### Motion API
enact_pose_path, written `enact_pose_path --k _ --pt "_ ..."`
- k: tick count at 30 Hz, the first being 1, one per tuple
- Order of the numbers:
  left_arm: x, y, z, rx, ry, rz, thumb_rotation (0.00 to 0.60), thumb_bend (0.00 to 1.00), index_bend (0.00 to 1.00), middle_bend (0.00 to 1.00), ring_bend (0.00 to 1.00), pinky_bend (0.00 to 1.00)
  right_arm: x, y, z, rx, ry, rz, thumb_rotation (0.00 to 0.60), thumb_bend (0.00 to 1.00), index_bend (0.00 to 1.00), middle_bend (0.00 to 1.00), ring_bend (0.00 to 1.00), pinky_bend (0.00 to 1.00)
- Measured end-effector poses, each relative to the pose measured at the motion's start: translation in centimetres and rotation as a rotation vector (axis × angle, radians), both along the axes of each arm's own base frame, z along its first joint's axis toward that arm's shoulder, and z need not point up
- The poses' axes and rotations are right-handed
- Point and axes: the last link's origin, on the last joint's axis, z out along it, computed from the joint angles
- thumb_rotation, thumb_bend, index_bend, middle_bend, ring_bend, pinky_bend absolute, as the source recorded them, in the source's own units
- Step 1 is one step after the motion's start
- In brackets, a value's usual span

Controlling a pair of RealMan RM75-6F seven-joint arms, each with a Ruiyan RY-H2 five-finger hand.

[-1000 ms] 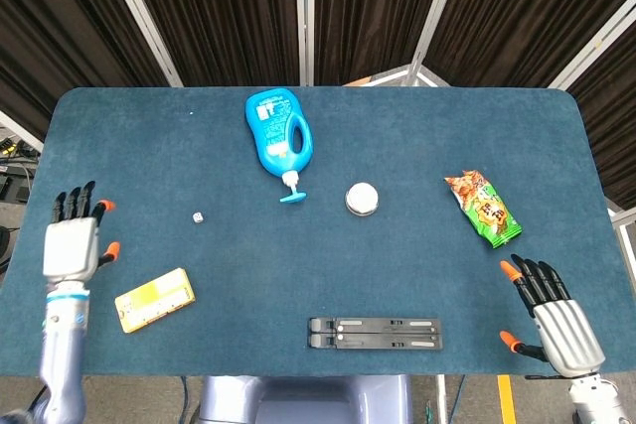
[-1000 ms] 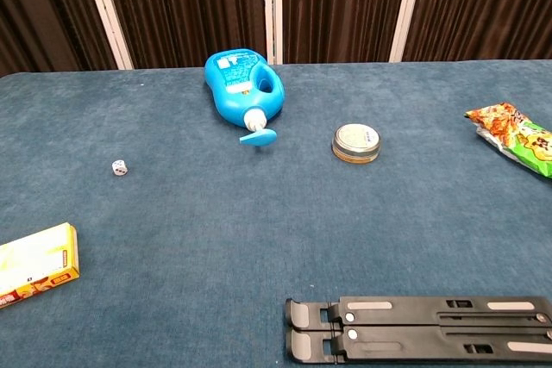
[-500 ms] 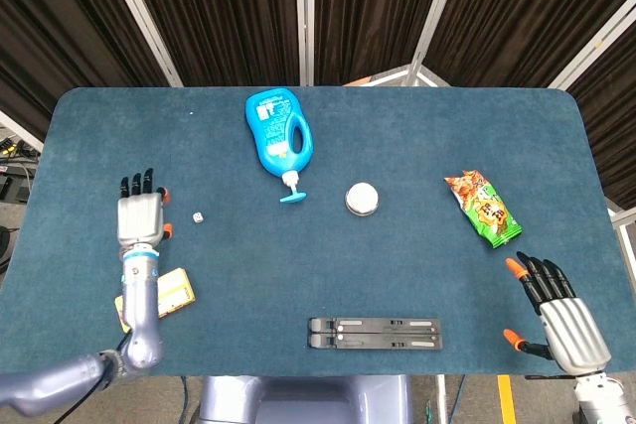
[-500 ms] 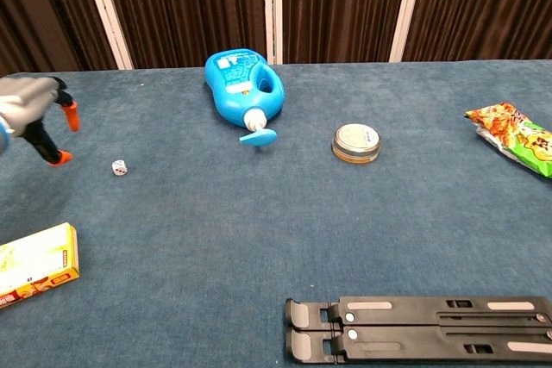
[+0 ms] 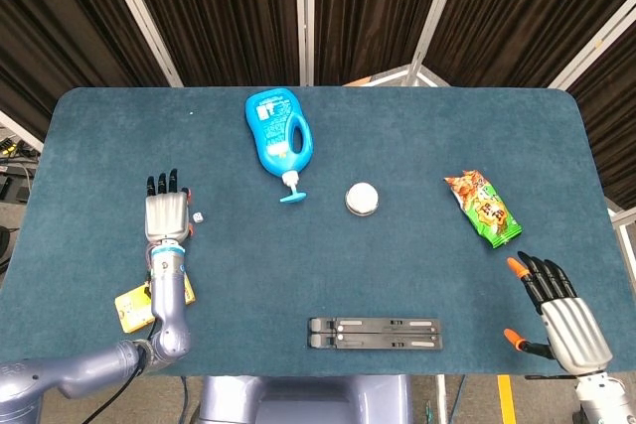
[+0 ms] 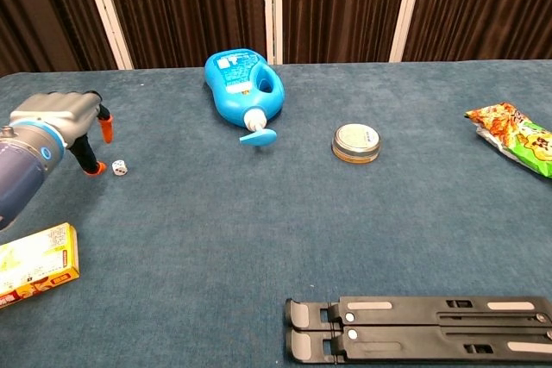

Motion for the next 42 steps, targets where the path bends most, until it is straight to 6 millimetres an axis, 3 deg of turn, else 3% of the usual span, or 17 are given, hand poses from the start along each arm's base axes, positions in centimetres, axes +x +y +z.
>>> enact_pose_path --k 10,21,28,32,42 --pt "0.2 0.1 -1.5 -0.023 0.003 0.006 0.600 0.37 0.43 0.00 0.00 0.00 -0.1 -0.1 0.2 -0.004 -0.006 -0.002 0.600 0.08 0.00 0.00 0.00 0.00" --pt "0.0 0.5 -2.1 -0.037 0.005 0.021 0.600 0.38 0.41 0.00 0.00 0.00 -0.1 -0.1 0.3 -0.003 -0.008 -0.004 0.600 0.08 0.00 0.00 0.00 0.00" --pt "0.1 0.3 -2.8 -0.050 -0.018 0.015 0.600 0.41 0.55 0.00 0.00 0.00 -0.2 -0.2 0.4 -0.008 -0.014 -0.005 0.600 0.08 0.00 0.00 0.00 0.00" --pt "0.4 0.3 -2.6 -0.042 -0.033 -0.001 0.600 0.42 0.61 0.00 0.00 0.00 -0.2 -0.2 0.7 -0.019 -0.021 -0.003 0.600 0.08 0.00 0.00 0.00 0.00" --pt "2.8 -0.3 -0.1 -0.014 -0.104 -0.119 0.600 0.42 0.61 0.00 0.00 0.00 -0.2 -0.1 0.7 -0.025 -0.021 0.001 0.600 0.08 0.00 0.00 0.00 0.00"
